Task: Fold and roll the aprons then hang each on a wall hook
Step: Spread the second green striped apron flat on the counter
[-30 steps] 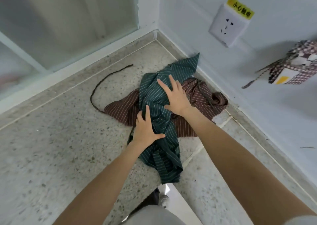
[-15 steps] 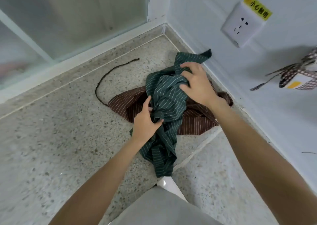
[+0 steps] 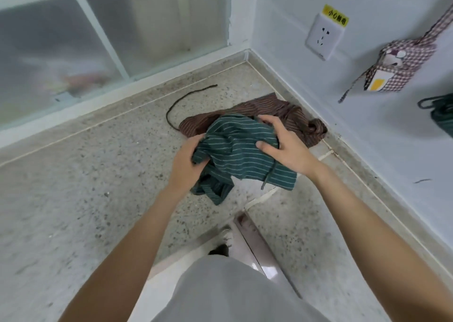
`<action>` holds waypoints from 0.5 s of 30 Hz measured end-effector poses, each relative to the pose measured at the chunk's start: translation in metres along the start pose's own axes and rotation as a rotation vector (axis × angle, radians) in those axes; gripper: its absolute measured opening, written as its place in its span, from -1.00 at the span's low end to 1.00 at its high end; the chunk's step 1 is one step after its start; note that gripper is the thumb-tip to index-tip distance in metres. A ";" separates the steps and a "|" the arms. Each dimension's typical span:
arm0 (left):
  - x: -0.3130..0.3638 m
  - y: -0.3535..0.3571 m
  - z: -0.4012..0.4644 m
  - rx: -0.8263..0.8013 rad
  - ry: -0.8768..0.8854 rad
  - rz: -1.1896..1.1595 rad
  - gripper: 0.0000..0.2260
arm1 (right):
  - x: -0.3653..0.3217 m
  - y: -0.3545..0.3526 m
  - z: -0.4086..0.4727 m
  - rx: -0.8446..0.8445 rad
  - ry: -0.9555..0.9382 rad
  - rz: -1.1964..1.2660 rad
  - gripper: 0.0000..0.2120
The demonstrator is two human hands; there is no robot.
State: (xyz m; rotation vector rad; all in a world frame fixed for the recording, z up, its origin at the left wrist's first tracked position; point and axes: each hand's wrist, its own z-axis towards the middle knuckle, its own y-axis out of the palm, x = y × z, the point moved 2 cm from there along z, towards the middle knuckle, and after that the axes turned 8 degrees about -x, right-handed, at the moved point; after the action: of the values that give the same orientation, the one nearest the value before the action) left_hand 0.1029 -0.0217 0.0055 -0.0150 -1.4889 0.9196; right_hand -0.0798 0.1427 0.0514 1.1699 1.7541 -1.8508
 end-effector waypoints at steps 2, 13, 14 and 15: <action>0.012 -0.012 -0.032 0.014 -0.015 0.028 -0.69 | -0.019 0.015 -0.019 -0.046 -0.075 0.037 -0.40; 0.035 -0.137 -0.145 0.324 -0.162 0.437 -0.63 | -0.140 0.083 0.003 -0.364 -0.281 -0.025 -0.32; 0.035 -0.154 -0.155 0.359 -0.192 0.474 -0.64 | -0.156 0.091 0.012 -0.387 -0.301 -0.038 -0.35; 0.033 -0.169 -0.161 0.380 -0.230 0.507 -0.66 | -0.167 0.099 0.019 -0.404 -0.312 -0.048 -0.37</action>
State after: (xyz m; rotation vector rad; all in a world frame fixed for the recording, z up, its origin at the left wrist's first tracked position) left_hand 0.3186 -0.0346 0.0993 -0.0094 -1.5255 1.6516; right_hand 0.0864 0.0581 0.1076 0.6538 1.8629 -1.5042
